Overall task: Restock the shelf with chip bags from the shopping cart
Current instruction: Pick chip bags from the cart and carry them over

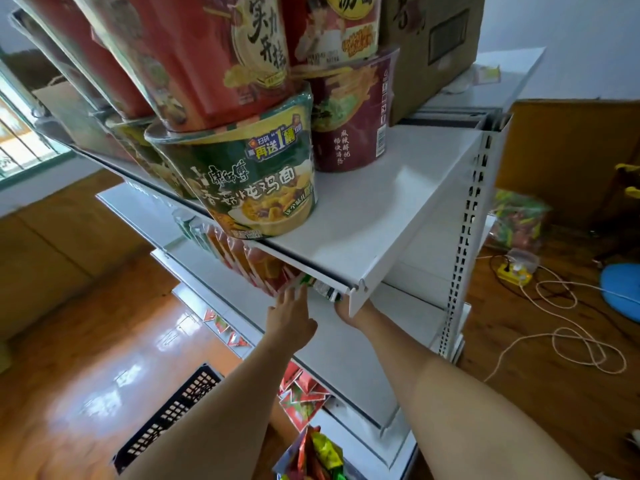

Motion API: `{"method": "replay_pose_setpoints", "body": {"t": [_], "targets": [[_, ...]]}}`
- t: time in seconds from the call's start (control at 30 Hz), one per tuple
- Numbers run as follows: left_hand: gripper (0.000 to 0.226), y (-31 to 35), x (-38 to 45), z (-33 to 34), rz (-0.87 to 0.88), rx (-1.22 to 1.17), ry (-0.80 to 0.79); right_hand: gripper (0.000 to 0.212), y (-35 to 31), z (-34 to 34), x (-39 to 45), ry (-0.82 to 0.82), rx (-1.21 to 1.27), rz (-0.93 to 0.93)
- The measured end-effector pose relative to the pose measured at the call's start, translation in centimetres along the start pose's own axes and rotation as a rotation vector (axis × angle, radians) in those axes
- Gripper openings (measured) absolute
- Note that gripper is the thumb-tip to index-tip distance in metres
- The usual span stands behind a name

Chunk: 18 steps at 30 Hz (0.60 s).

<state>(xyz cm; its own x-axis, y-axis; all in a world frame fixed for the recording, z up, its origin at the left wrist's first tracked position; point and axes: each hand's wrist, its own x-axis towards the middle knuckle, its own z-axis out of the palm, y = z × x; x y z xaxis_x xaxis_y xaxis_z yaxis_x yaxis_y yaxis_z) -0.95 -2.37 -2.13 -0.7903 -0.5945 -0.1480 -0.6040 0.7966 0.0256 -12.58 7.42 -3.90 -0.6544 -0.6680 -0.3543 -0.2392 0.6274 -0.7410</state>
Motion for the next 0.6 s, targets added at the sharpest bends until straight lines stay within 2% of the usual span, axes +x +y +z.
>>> {"method": "replay_pose_setpoints", "body": {"t": [0.13, 0.2, 0.3, 0.37, 0.47, 0.53, 0.6], "targets": [[0.091, -0.1, -0.5, -0.2, 0.038, 0.021, 0.057, 0.041, 0.4, -0.4, -1.9, 0.081, 0.162, -0.084], [0.102, 0.0, -0.8, -0.6, 0.074, 0.052, 0.081, 0.029, 0.6, -1.0, -3.0, 0.121, 0.268, -0.075], [0.111, 0.1, -1.2, -0.7, 0.092, 0.065, 0.08, 0.027, 0.5, -2.1, -4.2, 0.119, 0.386, -0.061], [0.1, 0.3, -1.7, -1.0, 0.108, 0.049, 0.125, 0.024, 0.0, -2.9, -4.9, 0.116, 0.476, -0.052], [0.05, 0.6, -2.0, -1.4, 0.122, -0.031, 0.243, 0.026, -0.5, -3.2, -5.3, 0.079, 0.648, -0.016], [0.031, 0.2, -2.1, -1.5, 0.051, -0.093, 0.249, 0.031, -0.3, -2.7, -4.7, 0.138, 0.533, -0.043], [0.027, -0.5, -2.2, -1.3, -0.046, -0.165, 0.229, 0.032, 0.0, -2.1, -3.9, 0.198, 0.239, -0.07]]}}
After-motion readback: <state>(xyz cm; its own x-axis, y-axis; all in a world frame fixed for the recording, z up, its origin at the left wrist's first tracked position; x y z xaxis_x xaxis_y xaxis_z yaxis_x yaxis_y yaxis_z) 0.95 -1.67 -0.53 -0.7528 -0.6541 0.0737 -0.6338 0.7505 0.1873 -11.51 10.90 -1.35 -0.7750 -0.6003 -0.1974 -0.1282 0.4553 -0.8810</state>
